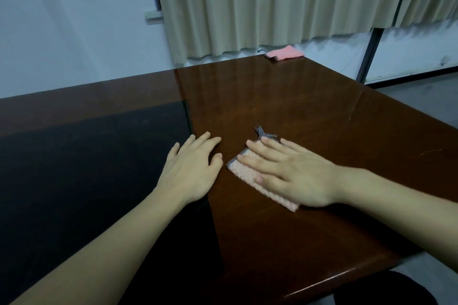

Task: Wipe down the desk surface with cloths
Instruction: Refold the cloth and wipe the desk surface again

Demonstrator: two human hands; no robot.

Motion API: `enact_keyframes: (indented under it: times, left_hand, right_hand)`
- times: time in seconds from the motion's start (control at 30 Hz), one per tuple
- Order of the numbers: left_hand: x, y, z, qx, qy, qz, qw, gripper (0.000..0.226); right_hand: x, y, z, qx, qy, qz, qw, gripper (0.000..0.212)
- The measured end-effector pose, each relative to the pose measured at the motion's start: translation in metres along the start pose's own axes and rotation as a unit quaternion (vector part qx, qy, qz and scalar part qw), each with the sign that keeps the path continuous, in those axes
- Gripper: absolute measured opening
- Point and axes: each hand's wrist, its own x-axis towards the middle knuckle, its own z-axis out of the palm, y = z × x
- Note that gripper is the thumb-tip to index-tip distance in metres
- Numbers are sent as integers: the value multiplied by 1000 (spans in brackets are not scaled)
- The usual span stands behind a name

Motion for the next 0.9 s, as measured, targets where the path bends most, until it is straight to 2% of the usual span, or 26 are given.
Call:
enact_keyframes:
  times: [0.2,0.33,0.47,0.7,0.9]
  left_hand:
    - [-1,1,-1,-4,-2,-1,1000,51]
    - [0,0,-1,-10,2,-2,1000,50]
    - [0,-1,-1,-10,4,-1,1000,50]
    - [-1,-1,0,-11,14,0,1000,50]
    - [-1,0,0,-15,15,-5,1000,49]
  right_hand:
    - [82,46,-12,20,26,97,995,55]
    - [100,45,-15,33,28,119,992,55]
    - [76,27,-11,24,23,89,995,55]
    - [-19,-19,5,-1,10,-7,1000,56]
    - [-40,-13,8,18,-4,-18,1000,53]
